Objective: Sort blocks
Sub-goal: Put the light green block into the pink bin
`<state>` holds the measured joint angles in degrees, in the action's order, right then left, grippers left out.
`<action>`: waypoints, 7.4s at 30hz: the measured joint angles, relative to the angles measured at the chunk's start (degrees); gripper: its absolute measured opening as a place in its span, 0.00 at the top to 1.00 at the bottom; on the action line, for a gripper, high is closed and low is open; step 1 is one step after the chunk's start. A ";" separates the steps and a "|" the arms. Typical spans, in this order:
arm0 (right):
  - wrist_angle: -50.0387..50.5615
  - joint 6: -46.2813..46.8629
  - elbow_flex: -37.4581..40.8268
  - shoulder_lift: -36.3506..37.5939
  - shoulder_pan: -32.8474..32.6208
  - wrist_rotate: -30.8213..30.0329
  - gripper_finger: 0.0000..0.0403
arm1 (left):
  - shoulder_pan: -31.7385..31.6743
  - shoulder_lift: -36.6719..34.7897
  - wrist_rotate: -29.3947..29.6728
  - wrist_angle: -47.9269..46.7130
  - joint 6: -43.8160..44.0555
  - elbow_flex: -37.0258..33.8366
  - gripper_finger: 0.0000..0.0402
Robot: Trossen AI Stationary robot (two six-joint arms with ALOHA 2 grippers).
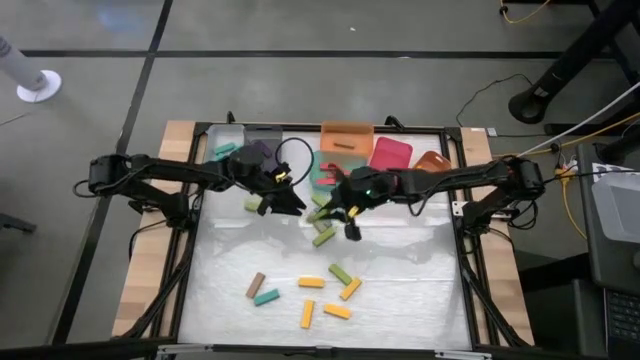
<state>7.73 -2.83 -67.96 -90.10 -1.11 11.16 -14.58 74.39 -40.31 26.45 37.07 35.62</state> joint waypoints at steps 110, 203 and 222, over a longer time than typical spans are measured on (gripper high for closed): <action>29.68 -1.57 5.77 7.36 26.65 -22.05 0.47 | -2.23 -0.09 37.19 -64.70 -50.73 0.43 0.54; -0.75 -15.54 -6.36 -3.00 -3.76 1.45 0.58 | 9.23 1.55 9.81 -16.79 -16.70 10.97 0.76; 8.11 -12.13 -6.40 -1.10 -3.76 0.30 0.84 | 8.50 1.51 10.00 -18.34 -12.47 10.97 0.75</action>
<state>15.84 -14.96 -74.37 -91.20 -4.86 11.46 -6.08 75.90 -30.31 8.11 24.60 46.59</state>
